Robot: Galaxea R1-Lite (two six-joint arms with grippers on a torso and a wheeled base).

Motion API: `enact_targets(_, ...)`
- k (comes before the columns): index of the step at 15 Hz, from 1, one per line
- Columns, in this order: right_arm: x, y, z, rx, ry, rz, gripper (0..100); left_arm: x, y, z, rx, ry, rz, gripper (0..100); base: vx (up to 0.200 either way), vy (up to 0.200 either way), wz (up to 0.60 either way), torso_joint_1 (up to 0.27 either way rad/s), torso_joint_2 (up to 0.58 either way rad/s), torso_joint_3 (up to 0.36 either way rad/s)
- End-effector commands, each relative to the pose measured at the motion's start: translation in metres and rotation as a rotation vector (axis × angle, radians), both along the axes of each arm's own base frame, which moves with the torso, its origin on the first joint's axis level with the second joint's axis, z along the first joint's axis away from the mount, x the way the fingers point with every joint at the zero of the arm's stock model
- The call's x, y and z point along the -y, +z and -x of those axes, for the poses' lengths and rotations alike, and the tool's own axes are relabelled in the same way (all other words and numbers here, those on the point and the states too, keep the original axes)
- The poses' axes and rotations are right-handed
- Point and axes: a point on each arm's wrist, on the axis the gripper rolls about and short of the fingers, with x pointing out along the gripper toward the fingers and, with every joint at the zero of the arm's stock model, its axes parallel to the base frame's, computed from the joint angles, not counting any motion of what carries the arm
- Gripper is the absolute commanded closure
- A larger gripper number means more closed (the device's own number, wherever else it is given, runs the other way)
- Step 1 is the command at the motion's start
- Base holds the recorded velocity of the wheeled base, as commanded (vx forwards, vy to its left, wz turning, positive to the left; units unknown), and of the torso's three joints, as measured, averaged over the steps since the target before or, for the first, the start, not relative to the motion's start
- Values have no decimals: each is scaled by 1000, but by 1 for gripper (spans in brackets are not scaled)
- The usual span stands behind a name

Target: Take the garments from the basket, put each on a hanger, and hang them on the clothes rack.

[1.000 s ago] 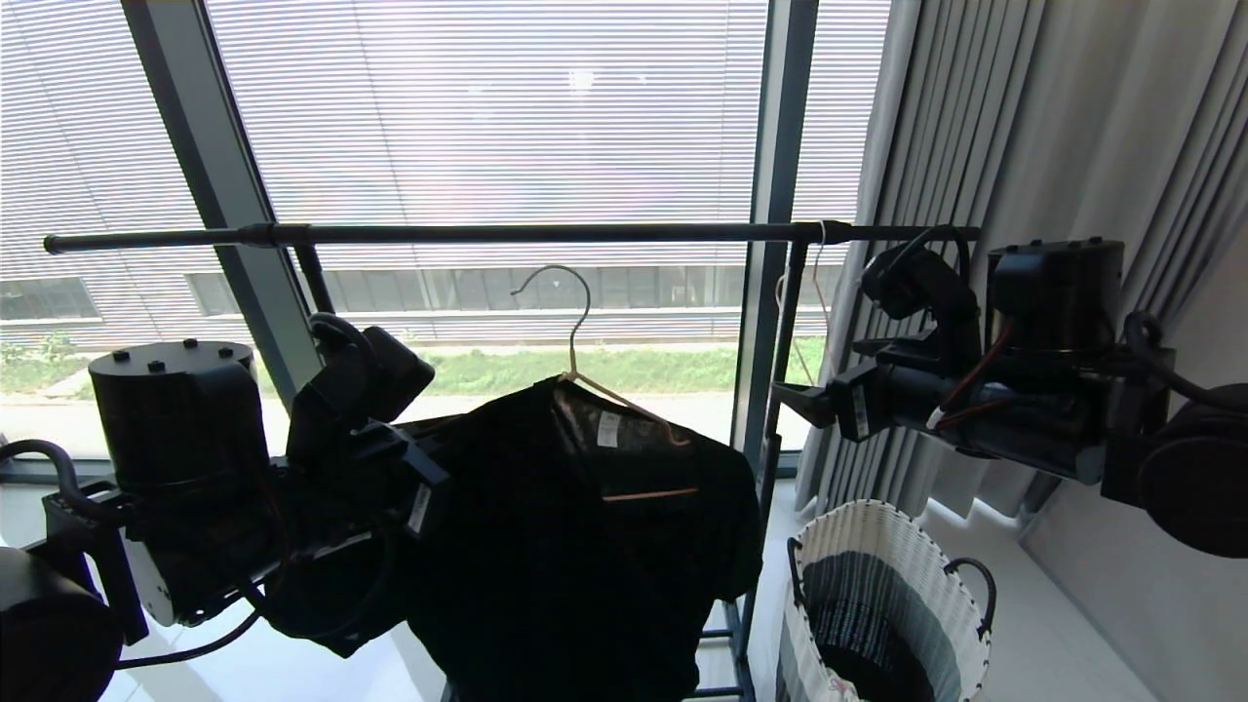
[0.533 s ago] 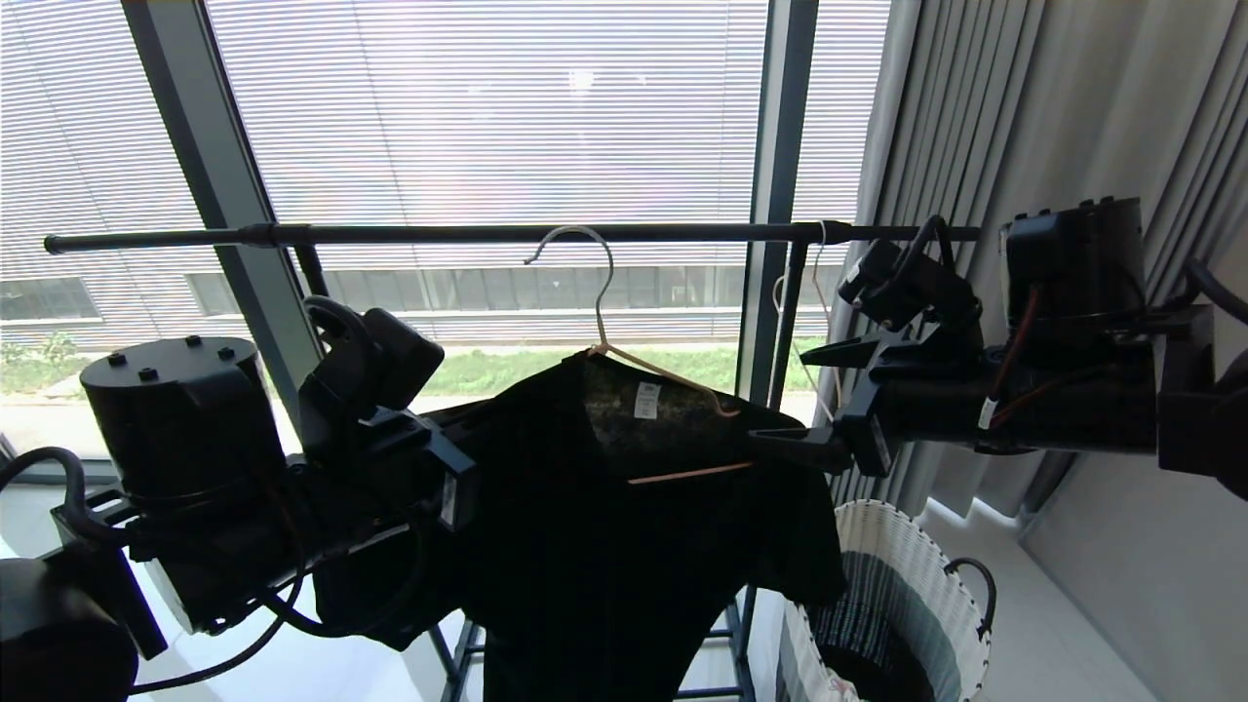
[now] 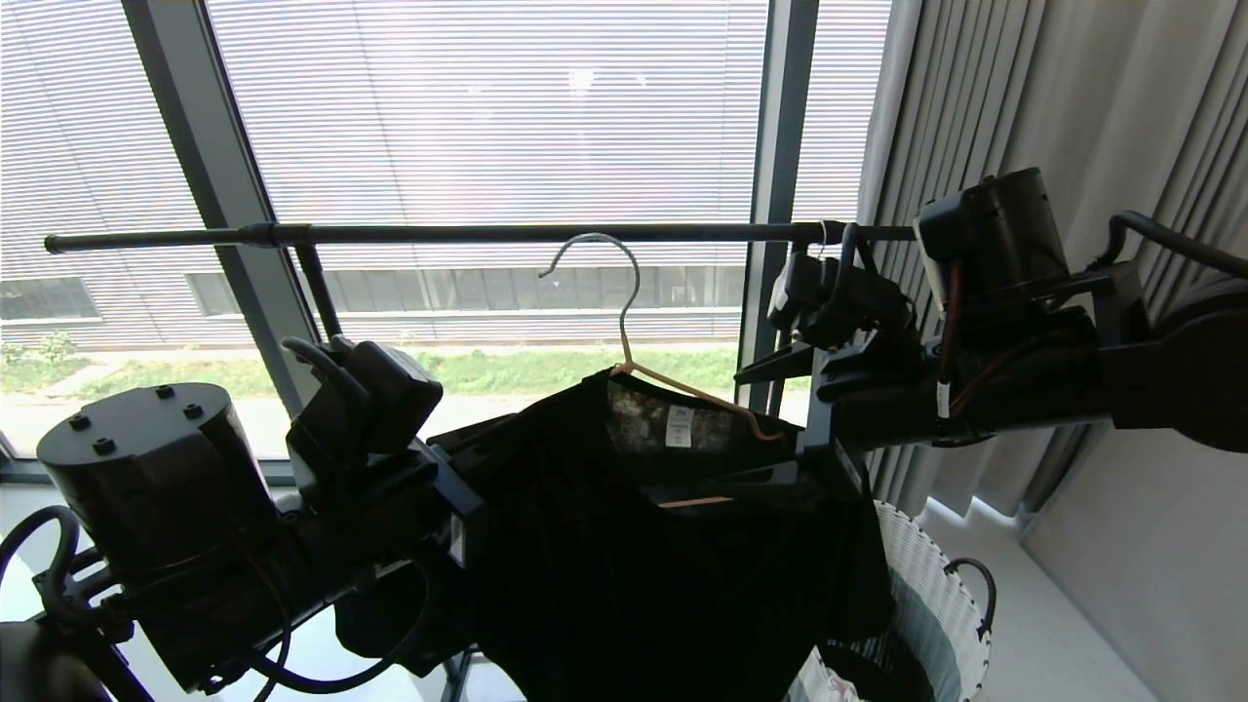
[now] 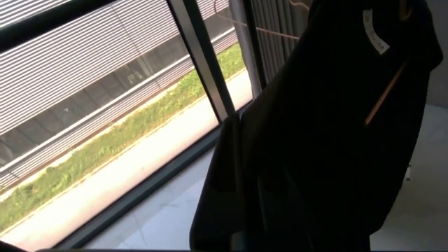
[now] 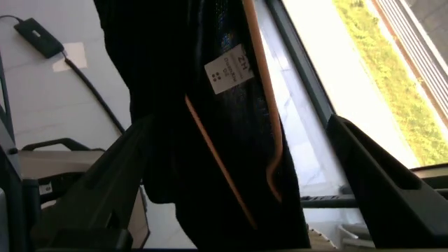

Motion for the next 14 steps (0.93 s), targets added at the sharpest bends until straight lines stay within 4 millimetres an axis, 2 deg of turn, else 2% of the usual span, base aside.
enact_targets(1,-15,-11,-10,-30,14,27,0,3,2,4,9,-19,4,100,0,0,0,0,0,0)
enact_targets(6,-20,-15,-15,-82,12,73,0,8,3,8,54,-103,-43,100,0,0,0,0,0,0)
enact_targets(13,-17,-17,-12,-112,7,104,0,8,4,8,60,-100,-42,100,0,0,0,0,0,0)
enact_targets(14,-17,-18,-12,-111,2,108,100,8,4,8,60,-100,-42,100,0,0,0,0,0,0)
